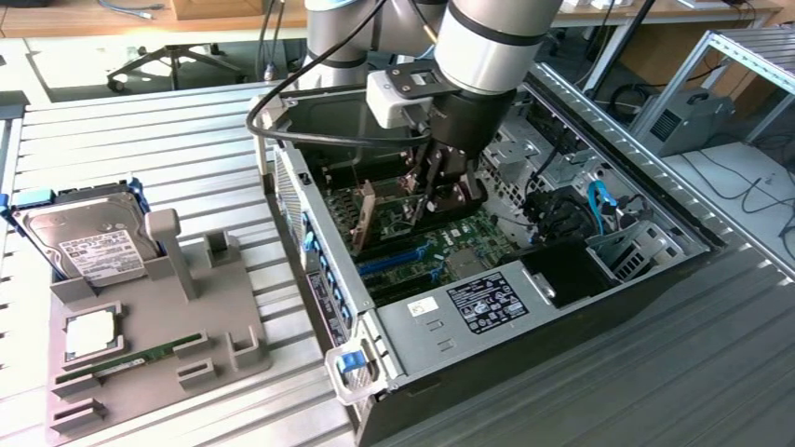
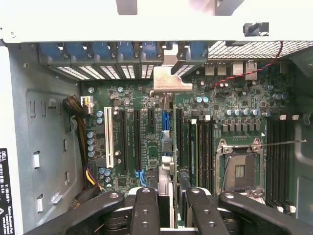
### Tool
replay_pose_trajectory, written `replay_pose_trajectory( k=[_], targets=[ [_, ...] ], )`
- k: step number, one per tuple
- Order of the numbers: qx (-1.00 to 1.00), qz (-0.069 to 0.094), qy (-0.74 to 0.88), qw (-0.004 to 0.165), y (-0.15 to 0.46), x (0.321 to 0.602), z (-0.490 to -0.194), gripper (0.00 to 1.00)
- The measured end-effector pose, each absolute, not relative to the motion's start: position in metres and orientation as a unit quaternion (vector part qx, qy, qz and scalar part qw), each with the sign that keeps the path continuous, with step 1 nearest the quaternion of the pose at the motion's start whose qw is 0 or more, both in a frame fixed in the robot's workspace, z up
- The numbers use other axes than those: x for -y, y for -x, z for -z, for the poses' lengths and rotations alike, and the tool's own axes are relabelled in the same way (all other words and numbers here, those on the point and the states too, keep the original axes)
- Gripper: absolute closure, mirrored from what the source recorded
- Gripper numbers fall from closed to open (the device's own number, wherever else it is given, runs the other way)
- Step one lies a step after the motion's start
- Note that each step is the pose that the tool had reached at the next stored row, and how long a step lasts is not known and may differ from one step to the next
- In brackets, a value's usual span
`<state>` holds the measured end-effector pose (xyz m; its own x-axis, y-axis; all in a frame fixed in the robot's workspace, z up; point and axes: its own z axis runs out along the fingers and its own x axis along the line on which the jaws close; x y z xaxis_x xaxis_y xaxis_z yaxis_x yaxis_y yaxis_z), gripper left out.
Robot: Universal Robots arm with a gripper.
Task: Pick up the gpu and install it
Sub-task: 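Insert the gpu into the slot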
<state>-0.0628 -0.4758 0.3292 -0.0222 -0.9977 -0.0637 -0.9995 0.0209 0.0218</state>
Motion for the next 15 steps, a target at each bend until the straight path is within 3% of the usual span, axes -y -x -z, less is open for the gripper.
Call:
replay_pose_trajectory(
  k=[15],
  targets=[
    [-0.714,-0.030,0.699,0.015,0.0659,0.4758,-0.3290,0.73]
  ],
)
